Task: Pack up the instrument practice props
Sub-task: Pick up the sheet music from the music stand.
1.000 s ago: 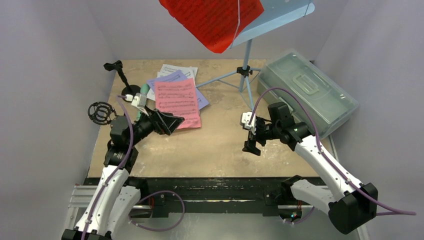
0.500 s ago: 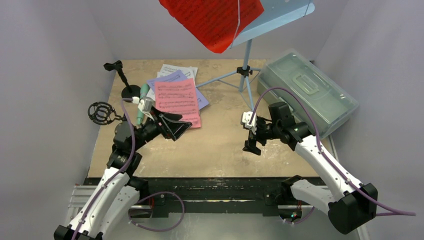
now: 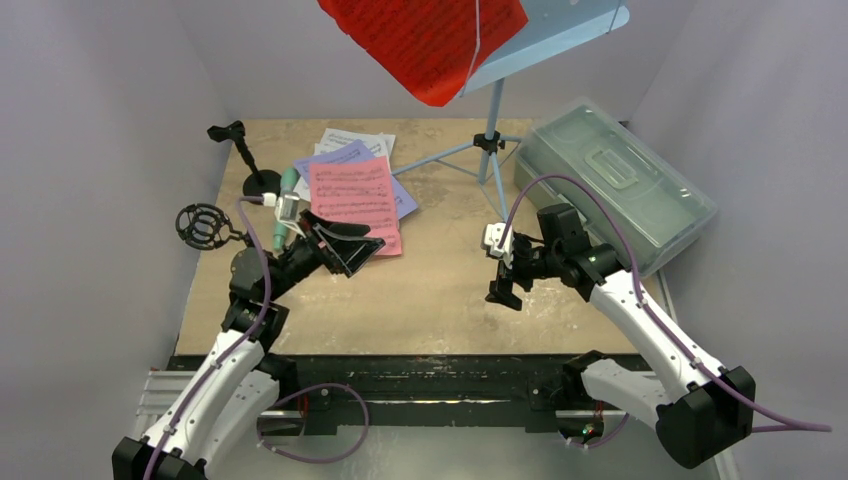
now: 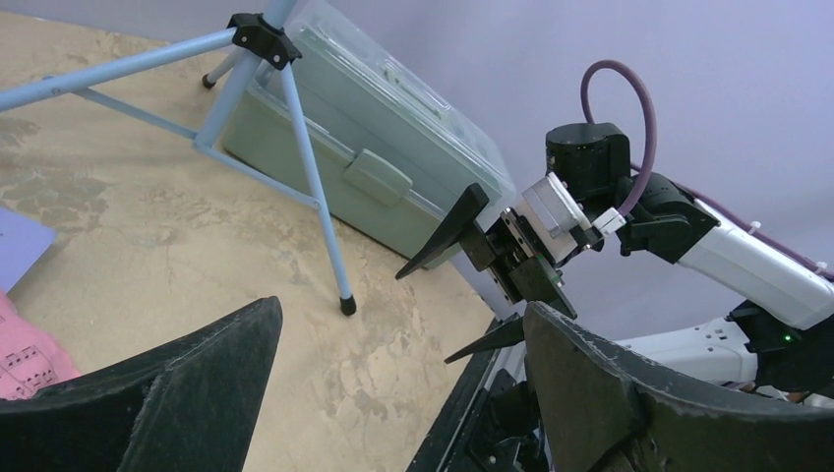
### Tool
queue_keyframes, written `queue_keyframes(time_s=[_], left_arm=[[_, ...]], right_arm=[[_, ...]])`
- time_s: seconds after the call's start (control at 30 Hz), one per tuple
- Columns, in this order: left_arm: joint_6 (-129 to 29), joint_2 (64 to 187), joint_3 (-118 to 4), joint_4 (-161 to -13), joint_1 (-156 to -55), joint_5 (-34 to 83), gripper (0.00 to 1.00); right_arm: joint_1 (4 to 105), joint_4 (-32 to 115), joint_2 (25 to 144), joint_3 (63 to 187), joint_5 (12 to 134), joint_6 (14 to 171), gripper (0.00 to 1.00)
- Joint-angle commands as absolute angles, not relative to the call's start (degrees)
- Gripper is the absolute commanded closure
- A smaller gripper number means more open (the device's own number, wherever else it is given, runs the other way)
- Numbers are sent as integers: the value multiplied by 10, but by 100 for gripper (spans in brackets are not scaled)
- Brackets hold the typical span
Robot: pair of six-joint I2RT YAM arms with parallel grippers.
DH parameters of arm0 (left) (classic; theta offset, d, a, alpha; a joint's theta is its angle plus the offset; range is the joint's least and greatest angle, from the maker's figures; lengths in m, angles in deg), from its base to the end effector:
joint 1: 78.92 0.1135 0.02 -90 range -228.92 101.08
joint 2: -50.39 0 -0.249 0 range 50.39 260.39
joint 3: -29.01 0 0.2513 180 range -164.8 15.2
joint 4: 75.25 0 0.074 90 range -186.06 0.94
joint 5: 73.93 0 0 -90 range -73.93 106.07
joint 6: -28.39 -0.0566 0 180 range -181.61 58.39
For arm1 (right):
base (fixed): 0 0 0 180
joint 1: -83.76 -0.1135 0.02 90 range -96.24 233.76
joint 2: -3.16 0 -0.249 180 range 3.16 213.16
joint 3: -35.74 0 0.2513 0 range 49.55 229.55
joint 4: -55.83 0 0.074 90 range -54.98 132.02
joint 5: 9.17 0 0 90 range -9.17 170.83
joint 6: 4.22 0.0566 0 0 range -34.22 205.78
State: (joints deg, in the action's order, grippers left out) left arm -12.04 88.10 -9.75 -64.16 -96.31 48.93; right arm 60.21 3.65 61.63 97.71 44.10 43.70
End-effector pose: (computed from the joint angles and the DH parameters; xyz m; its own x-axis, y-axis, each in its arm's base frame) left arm 0.1751 -0.0870 0.2960 -0.4463 -0.5303 -0.7209 0.6439 0.3692 -0.6702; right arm 0.1876 0.1187 0.2514 -0.0538 -0.6094 -0.7911 -0.9677 0.2271 -0.1091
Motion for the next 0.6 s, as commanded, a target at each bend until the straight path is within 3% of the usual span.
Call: queue_keyframes(time_s=[0.0, 0.37, 0.57], left_arm=[[-105, 875, -109, -596, -966, 497, 7], [-100, 876, -137, -536, -966, 494, 7], [-110, 917, -178, -434, -966, 488, 7]], right_arm=[[605, 41, 609, 975, 440, 436, 1], [605, 42, 613, 975, 440, 436, 1], [605, 41, 625, 977, 437, 435, 1]])
